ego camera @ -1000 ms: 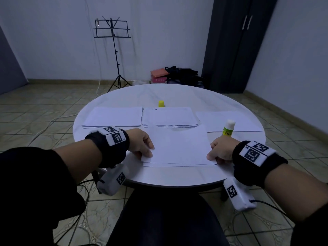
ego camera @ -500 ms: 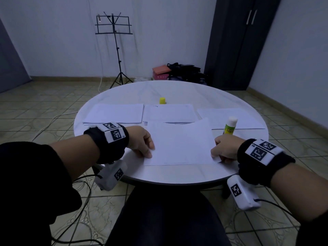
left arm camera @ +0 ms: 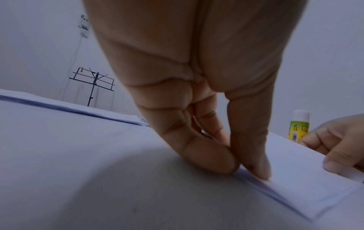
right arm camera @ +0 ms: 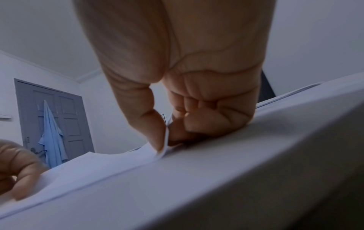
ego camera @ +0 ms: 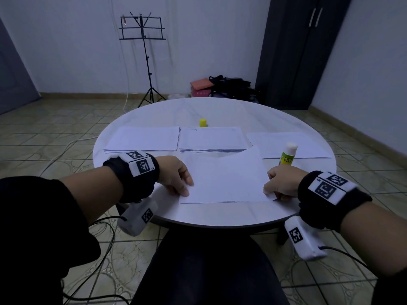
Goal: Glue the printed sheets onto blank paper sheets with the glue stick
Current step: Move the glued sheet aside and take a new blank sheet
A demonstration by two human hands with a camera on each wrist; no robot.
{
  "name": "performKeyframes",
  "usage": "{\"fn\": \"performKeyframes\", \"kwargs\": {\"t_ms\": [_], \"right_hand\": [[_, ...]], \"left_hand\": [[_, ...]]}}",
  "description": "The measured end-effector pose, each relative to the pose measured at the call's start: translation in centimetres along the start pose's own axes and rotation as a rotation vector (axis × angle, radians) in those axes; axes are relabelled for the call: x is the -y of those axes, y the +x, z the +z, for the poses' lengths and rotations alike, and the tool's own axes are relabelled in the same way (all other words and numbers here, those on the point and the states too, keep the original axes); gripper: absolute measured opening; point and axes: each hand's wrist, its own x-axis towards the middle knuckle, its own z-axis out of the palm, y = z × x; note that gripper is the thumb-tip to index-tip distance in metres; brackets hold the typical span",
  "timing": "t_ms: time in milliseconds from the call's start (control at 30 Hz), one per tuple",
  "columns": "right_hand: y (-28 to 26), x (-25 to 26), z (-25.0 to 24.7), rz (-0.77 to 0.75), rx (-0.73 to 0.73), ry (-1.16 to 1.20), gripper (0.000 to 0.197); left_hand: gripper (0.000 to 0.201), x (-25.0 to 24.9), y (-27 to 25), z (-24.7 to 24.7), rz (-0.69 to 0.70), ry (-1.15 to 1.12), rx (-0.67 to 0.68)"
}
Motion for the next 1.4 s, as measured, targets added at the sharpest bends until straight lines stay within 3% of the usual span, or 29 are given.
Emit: {"fn": "performKeyframes", "kwargs": {"t_ms": [600,967,1400], "right_hand": [[0.01,-0.17,0.06,-0.012,-0.001,0.051,0.027],[0.02,-0.11,-0.05,-0.023,0.017,0.001,0.017],[-0.03,-0.22,-0.68,-0.03,0.028,0.034,0.024]], "left_hand": [[0.027,-0.37,-0.51,0.03,0.0,0.087,-0.029],[0.028,-0.54,-0.6,0.21,-0.003,0.152,-0.039],[0.026,-0.89,-0.23,0.24,-0.002,0.272,-0.041]]}}
